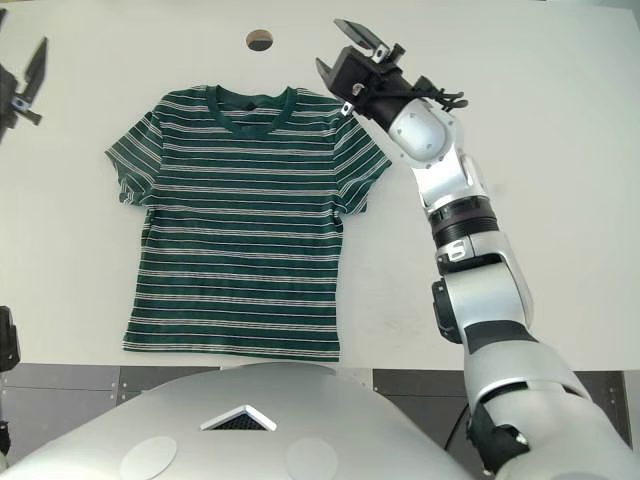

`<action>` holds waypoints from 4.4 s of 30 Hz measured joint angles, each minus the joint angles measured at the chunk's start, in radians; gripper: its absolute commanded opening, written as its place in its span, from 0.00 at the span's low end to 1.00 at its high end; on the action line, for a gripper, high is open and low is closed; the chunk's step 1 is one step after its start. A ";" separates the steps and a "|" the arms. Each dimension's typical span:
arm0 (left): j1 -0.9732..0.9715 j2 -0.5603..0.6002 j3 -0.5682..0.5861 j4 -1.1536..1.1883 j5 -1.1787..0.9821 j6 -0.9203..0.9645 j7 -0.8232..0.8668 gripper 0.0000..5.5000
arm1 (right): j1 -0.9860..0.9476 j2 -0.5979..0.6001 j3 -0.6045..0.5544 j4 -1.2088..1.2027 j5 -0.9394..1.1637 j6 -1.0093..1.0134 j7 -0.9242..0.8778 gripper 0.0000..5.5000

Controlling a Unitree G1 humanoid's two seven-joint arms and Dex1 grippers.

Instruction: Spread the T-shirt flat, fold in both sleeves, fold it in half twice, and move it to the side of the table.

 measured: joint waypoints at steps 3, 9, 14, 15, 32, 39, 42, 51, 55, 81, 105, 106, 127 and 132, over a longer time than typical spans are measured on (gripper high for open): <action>0.173 -0.037 0.042 -0.198 -0.221 0.254 -0.120 0.38 | 0.072 -0.035 -0.044 -0.149 0.037 0.069 0.014 0.44; 0.327 -0.041 0.182 -0.405 -0.668 0.867 -0.140 0.38 | 0.166 -0.081 -0.094 -0.363 0.059 0.189 0.068 0.44; 0.326 -0.078 0.234 -0.299 -0.720 1.179 -0.082 0.38 | 0.210 -0.113 -0.107 -0.476 0.068 0.314 0.125 0.44; 0.324 -0.083 0.232 -0.289 -0.706 1.189 -0.082 0.38 | 0.215 -0.113 -0.106 -0.485 0.068 0.323 0.129 0.44; 0.041 -0.202 0.160 -0.039 -0.420 1.211 -0.122 0.38 | 0.236 -0.103 -0.063 -0.561 0.057 0.396 0.159 0.44; 0.003 -0.231 0.170 0.006 -0.377 1.193 -0.127 0.20 | 0.236 -0.099 -0.057 -0.561 0.057 0.396 0.159 0.45; 0.002 -0.237 0.175 0.010 -0.367 1.194 -0.139 0.10 | 0.236 -0.097 -0.054 -0.560 0.057 0.396 0.159 0.45; 0.003 -0.259 0.211 0.006 -0.358 1.195 -0.120 0.02 | 0.235 -0.075 -0.035 -0.544 0.058 0.395 0.164 0.45; 0.003 -0.269 0.228 0.005 -0.358 1.194 -0.118 0.02 | 0.235 -0.069 -0.034 -0.542 0.058 0.395 0.164 0.45; 0.047 -0.300 0.278 -0.487 -0.438 1.471 -0.072 0.02 | 0.234 -0.007 -0.022 -0.557 0.069 0.396 0.147 0.45; 0.050 -0.461 0.158 -0.567 -0.411 1.496 0.003 0.32 | 0.381 -0.131 -0.234 -0.370 0.423 0.767 0.421 0.67; 0.050 -0.466 0.162 -0.568 -0.420 1.498 0.003 0.32 | 0.372 -0.126 -0.236 -0.342 0.439 0.791 0.423 0.67; 0.082 -0.492 0.242 -0.687 -0.537 1.497 0.010 0.32 | 0.177 0.000 -0.283 -0.181 0.636 1.121 0.440 0.21; 0.082 -0.492 0.242 -0.688 -0.543 1.497 0.011 0.32 | 0.181 0.006 -0.283 -0.188 0.645 1.136 0.430 0.04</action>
